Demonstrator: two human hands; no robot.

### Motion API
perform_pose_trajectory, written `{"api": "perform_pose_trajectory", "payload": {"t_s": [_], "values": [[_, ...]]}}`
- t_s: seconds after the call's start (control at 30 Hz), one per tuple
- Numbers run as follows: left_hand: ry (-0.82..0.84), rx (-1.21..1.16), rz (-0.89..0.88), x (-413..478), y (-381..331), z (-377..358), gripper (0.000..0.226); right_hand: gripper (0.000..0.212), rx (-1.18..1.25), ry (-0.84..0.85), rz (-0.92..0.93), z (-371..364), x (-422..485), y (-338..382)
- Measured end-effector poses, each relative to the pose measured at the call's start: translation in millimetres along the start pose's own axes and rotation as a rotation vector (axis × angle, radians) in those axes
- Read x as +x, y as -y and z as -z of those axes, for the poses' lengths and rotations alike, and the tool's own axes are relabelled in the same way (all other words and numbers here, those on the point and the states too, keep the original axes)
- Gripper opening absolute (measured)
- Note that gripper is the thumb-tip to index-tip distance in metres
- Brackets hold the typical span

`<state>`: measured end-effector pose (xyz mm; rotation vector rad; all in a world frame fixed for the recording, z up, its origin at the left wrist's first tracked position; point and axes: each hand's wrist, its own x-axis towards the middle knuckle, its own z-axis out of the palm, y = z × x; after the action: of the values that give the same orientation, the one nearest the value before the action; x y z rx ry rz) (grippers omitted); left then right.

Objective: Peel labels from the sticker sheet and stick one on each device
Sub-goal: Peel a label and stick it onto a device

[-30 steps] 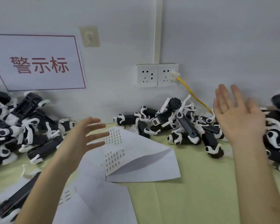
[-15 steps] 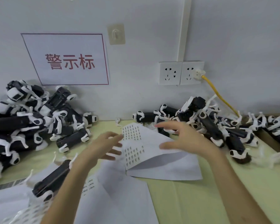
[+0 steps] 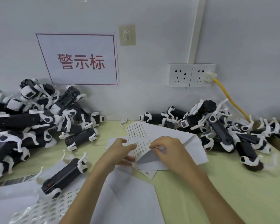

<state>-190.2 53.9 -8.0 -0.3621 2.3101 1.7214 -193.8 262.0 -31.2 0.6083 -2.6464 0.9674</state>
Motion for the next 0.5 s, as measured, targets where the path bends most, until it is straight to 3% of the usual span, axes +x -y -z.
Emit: {"api": "perform_pose_trajectory", "payload": {"t_s": [0.13,0.3,0.5], "values": [[-0.018,0.001,0.003,4,4,1,0.053,0.016,0.035,-0.159,0.000,0,1,0],[0.062,-0.306,-0.106,7,4,-4,0.018,0.021,0.219,-0.093,0.013,12,2,9],[0.197,-0.434,-0.301,-2,-10,-7,0.042,0.018,0.352,-0.265,0.021,22,8,32]]}}
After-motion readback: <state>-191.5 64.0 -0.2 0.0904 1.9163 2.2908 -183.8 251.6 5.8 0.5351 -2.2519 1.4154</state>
